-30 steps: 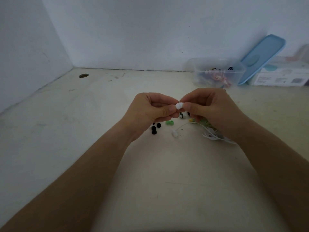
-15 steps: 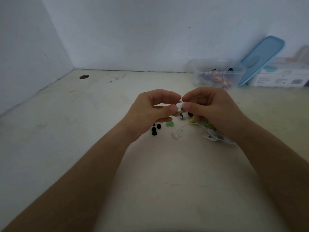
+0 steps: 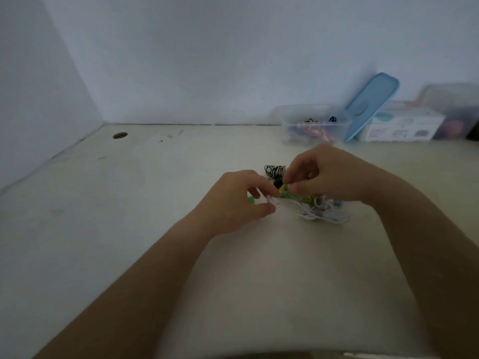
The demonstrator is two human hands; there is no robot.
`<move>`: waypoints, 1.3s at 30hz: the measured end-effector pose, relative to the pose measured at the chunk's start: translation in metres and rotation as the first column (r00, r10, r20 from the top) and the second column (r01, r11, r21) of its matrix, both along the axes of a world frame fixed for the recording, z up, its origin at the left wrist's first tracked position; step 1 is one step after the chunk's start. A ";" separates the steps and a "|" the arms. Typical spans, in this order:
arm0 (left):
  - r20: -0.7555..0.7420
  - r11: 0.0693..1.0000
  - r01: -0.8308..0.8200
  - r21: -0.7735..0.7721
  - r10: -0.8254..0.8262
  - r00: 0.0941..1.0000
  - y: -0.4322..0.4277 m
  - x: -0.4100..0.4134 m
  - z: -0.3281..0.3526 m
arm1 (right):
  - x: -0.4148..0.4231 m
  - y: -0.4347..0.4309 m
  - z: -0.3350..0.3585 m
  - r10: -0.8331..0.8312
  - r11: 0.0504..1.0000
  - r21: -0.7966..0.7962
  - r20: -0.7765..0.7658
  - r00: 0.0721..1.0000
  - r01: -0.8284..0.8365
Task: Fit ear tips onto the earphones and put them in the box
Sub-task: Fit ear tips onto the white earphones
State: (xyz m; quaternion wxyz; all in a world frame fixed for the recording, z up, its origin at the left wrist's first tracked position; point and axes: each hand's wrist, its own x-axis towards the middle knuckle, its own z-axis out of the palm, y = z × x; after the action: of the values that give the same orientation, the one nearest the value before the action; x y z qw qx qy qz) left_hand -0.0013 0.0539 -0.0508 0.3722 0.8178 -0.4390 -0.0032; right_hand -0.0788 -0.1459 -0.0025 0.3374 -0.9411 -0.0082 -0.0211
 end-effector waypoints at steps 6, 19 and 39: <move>0.088 0.982 -0.030 0.187 0.014 0.996 -0.008 -0.011 0.001 | -0.025 -0.001 -0.003 -0.043 0.959 -0.283 -0.102 0.994 0.013; 0.028 0.990 -0.092 0.107 0.090 0.996 -0.020 -0.020 0.020 | -0.052 -0.004 -0.012 -0.140 0.970 -0.184 0.097 0.985 0.156; -0.217 0.917 -0.307 -0.255 0.255 0.942 -0.190 0.110 0.092 | 0.106 -0.140 0.044 -0.544 0.814 0.397 0.270 0.794 0.423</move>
State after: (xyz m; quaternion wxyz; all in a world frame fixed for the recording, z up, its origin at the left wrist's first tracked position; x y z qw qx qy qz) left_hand 0.1089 -0.1363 0.0407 0.5205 0.8067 -0.2771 0.0401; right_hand 0.0268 -0.2862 0.0419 0.4586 -0.8226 0.1759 -0.2865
